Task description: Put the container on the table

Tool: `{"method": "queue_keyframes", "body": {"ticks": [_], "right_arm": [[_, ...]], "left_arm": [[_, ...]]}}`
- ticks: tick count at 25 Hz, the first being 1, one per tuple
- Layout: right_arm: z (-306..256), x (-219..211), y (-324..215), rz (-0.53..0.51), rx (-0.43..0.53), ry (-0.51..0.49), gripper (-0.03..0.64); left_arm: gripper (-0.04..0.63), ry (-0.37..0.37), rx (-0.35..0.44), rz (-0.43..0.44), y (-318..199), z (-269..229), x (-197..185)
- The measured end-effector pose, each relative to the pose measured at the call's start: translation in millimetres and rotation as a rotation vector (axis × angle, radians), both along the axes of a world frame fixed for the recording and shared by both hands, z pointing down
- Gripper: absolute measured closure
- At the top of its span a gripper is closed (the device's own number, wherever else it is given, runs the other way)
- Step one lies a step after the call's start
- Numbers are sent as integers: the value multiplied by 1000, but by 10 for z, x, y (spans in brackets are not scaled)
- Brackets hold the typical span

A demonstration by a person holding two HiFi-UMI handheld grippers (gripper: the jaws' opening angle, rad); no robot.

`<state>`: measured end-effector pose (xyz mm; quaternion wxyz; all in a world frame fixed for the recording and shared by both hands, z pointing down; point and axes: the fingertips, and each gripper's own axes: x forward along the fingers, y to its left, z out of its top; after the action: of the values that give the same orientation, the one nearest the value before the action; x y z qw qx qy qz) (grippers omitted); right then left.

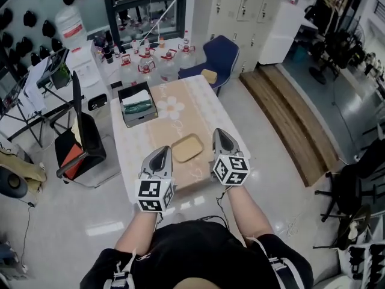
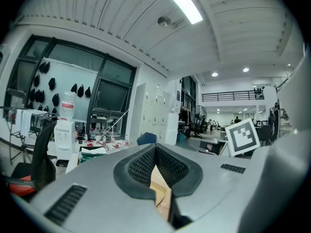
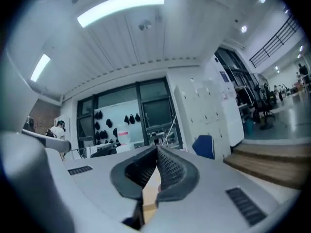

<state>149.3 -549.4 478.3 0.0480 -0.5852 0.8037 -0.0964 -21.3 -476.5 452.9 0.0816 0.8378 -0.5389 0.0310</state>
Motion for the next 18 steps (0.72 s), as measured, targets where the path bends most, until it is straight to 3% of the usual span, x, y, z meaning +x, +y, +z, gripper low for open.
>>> {"method": "queue_keyframes", "body": {"ticks": [5,18], "right_arm": [[-350,101,397,18,105,64,604],[-583,-29,684,-29,183,94,604]], "left_arm": [[584,-1,20,18,56,-62,109],[584,-14,43,18,121,-187,187]]}}
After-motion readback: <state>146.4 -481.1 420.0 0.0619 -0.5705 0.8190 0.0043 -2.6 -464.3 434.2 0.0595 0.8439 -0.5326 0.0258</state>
